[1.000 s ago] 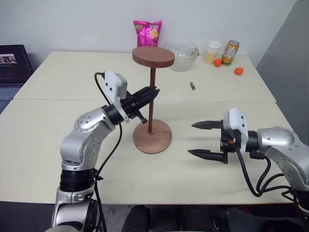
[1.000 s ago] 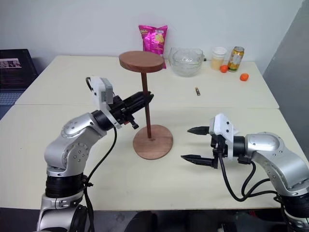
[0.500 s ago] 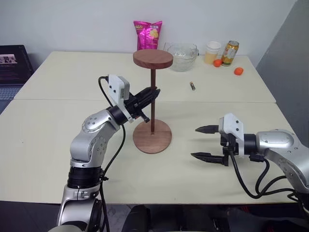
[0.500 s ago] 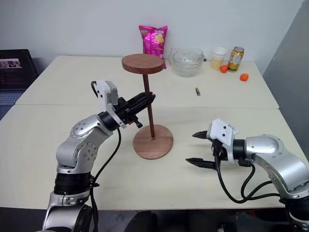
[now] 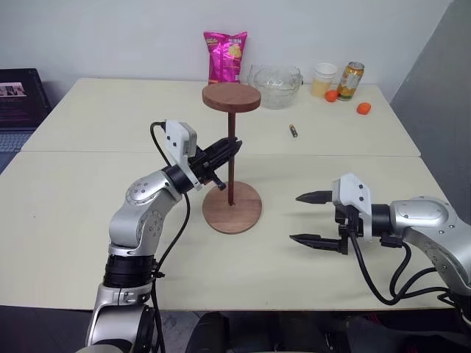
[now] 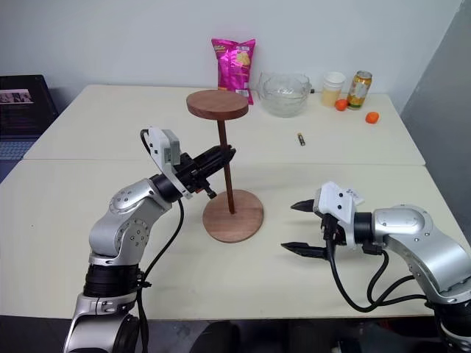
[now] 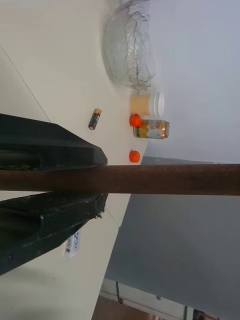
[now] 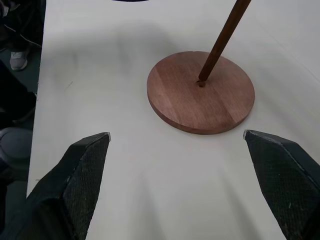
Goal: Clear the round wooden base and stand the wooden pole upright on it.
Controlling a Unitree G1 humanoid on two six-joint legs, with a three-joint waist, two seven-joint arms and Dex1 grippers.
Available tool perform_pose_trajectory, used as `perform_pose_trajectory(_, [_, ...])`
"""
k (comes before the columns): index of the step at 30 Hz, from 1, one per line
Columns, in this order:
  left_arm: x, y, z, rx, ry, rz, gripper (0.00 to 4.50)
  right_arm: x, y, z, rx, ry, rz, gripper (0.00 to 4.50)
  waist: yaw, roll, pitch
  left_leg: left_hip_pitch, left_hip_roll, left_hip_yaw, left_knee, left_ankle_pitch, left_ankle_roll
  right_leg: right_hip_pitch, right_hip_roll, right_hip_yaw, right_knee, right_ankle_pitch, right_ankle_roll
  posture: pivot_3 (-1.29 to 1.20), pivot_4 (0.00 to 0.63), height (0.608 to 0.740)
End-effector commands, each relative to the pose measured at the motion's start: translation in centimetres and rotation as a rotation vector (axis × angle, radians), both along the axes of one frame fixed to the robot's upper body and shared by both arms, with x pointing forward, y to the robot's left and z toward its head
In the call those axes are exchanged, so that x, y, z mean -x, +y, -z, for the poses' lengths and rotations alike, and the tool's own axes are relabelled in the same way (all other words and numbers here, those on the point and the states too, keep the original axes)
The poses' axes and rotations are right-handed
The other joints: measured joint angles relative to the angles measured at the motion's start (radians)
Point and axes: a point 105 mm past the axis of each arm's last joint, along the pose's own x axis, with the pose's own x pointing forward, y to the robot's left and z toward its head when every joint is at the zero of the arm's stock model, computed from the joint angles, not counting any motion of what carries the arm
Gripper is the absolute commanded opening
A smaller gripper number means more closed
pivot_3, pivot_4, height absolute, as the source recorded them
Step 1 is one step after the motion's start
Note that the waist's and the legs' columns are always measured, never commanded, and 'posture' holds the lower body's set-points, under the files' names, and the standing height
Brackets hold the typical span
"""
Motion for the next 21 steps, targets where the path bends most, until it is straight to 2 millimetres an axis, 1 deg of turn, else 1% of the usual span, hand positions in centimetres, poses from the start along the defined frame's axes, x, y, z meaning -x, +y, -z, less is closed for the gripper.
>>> perform_pose_trajectory(1, [0.2, -0.1, -0.5, 0.005, -0.035, 0.005, 0.24, 0.4, 0.5, -0.9, -0.003, -0.039, -0.025, 4.5, 0.0, 0.0, 0.0, 0.0, 0.0, 0.0, 0.0, 0.0, 0.0, 0.0, 0.0, 0.0, 0.0, 0.0, 0.0, 0.0, 0.15, 0.74])
perform_pose_trajectory(11, [0.5, -0.5, 0.0, -0.004, -0.031, 0.017, 0.24, 0.5, 0.6, -0.8, 0.002, -0.031, -0.03, 4.5, 0.0, 0.0, 0.0, 0.0, 0.0, 0.0, 0.0, 0.0, 0.0, 0.0, 0.0, 0.0, 0.0, 0.0, 0.0, 0.0, 0.15, 0.74])
perform_pose_trajectory(21, [0.9, -1.5, 0.2, -0.021, -0.047, 0.051, 0.24, 0.8, 0.5, -0.6, 0.012, -0.015, -0.043, 4.5, 0.0, 0.0, 0.0, 0.0, 0.0, 0.0, 0.0, 0.0, 0.0, 0.0, 0.0, 0.0, 0.0, 0.0, 0.0, 0.0, 0.15, 0.74])
